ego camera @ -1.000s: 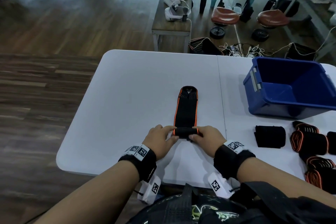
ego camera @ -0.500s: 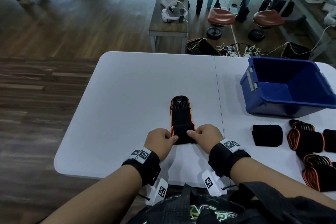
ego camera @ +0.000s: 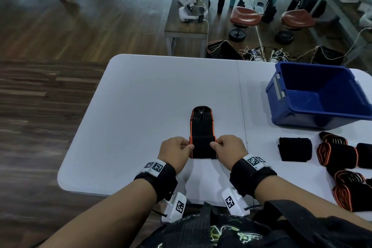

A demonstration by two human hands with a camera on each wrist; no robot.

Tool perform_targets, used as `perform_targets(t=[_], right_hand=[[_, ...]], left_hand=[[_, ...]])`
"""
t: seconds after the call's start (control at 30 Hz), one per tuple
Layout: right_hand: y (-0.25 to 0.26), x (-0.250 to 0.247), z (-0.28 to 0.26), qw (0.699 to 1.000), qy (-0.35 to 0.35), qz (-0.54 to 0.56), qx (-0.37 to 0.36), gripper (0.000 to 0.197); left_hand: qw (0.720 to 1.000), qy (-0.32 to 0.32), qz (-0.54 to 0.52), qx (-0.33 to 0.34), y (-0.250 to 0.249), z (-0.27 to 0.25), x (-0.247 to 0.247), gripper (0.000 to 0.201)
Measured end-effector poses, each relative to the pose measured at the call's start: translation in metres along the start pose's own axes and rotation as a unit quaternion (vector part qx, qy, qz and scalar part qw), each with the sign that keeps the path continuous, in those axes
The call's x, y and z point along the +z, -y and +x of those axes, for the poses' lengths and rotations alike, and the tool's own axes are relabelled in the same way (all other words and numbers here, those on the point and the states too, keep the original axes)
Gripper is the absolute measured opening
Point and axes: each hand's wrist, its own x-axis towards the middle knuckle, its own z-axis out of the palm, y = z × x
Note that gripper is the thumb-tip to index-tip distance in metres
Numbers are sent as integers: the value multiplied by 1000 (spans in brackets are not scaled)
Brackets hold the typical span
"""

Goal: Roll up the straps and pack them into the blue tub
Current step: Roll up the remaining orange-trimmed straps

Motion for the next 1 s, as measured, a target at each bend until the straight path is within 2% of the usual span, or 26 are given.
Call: perform_targets(t=[0.07,0.1,0.17,0.23,0.33,0.43,0.53,0.63,0.77,0.83,1.0], right_hand=[[0,0,0,999,-6,41,13,17],[0,0,1,999,-8,51,11,21],[4,0,1,1000,-2,28,-4,25],[5,0,-1,1000,7,-1,-30,36],[-1,0,-6,995,64,-30,-63,66],[-10,0,-5,990,91,-70,-82,79],[-13,-3,-1,994,89,-10,-68,72],[-16,-4,2,992,75,82,-55,44],[-14,-5,9,989,66,130,-38,14],[-11,-4,11,989,58,137,-18,20],[-8,2,12,997,50,61,13,40]], left_hand=[[1000,1,2,17,0,-1,-1,25],[999,7,8,30,0,-1,0,33],[997,19,47,59,2,1,2,31],[990,34,110,85,3,5,4,32],[970,74,195,125,7,7,6,52],[967,84,201,131,16,4,6,61],[974,79,174,119,22,8,4,54],[981,85,146,99,19,16,1,44],[985,91,123,77,10,20,-3,27],[986,93,123,64,7,20,-3,25],[978,104,172,48,4,15,0,47]])
